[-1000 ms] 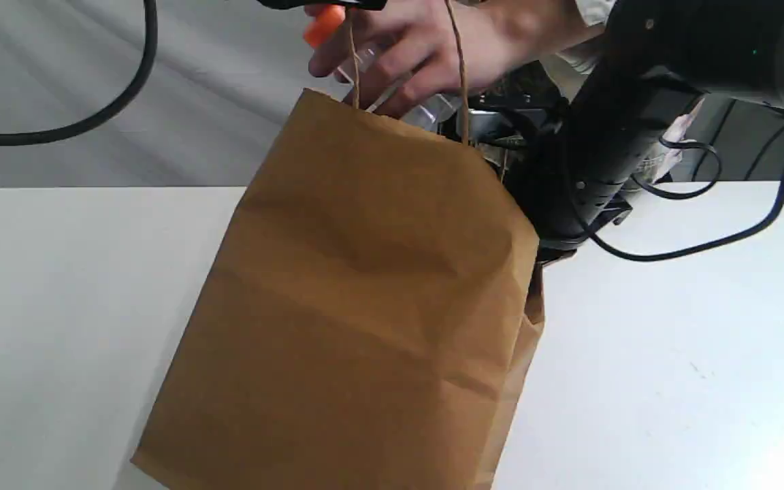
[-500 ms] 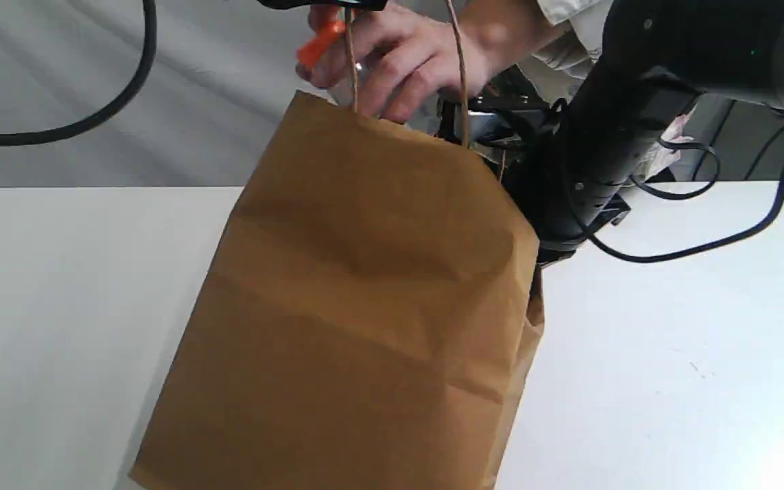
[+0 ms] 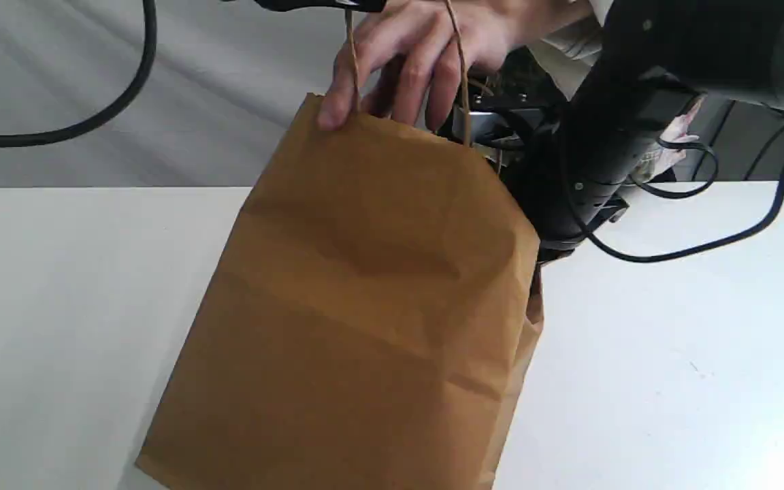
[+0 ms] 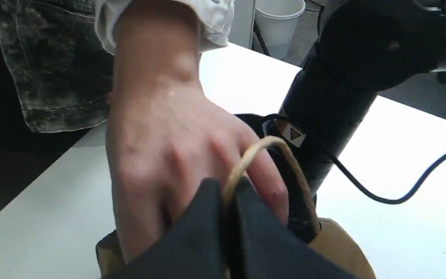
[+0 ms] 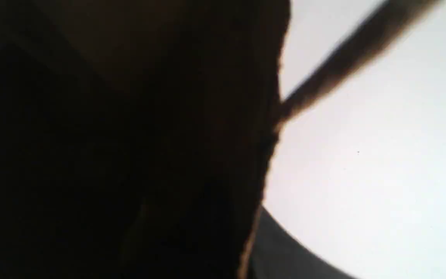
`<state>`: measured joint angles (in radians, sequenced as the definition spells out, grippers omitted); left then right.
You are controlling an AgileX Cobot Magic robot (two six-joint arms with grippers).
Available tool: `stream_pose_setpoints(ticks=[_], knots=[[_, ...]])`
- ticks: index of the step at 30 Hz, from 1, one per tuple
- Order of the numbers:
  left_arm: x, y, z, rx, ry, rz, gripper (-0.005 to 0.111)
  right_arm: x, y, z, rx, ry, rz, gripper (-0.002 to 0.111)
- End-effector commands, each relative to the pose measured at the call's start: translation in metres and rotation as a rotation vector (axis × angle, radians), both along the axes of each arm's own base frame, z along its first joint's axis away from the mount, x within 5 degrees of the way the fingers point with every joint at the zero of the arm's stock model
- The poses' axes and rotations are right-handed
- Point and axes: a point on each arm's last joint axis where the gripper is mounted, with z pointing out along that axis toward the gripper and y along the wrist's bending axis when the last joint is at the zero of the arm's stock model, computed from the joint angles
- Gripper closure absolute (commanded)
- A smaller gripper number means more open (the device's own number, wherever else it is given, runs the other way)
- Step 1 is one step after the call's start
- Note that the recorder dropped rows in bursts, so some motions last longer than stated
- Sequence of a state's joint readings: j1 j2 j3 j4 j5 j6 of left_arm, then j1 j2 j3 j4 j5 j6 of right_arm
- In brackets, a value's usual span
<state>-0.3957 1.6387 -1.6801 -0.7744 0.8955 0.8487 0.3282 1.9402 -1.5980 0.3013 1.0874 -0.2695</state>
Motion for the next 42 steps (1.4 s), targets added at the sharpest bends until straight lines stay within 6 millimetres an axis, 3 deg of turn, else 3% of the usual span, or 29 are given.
stream_pose_setpoints(ticks=[1, 21, 30, 35, 42], knots=[[-0.002, -0.001, 0.008, -0.035, -0.019, 0.016, 0.107, 0.003, -0.002, -0.002, -0.022, -0.035, 0.015, 0.108], [-0.002, 0.000, 0.007, -0.009, -0.024, 0.009, 0.107, 0.008, -0.003, 0.001, -0.040, -0.113, 0.036, 0.108], [-0.014, 0.005, 0.008, 0.058, -0.010, -0.032, 0.107, 0.011, -0.005, 0.036, 0.010, -0.322, -0.005, 0.108], [-0.037, 0.014, 0.029, 0.071, -0.052, -0.058, 0.107, 0.011, -0.006, 0.053, 0.039, -0.417, -0.021, 0.108], [-0.079, 0.033, 0.044, 0.114, -0.063, -0.082, 0.107, 0.011, -0.001, 0.056, 0.057, -0.465, 0.060, 0.108]])
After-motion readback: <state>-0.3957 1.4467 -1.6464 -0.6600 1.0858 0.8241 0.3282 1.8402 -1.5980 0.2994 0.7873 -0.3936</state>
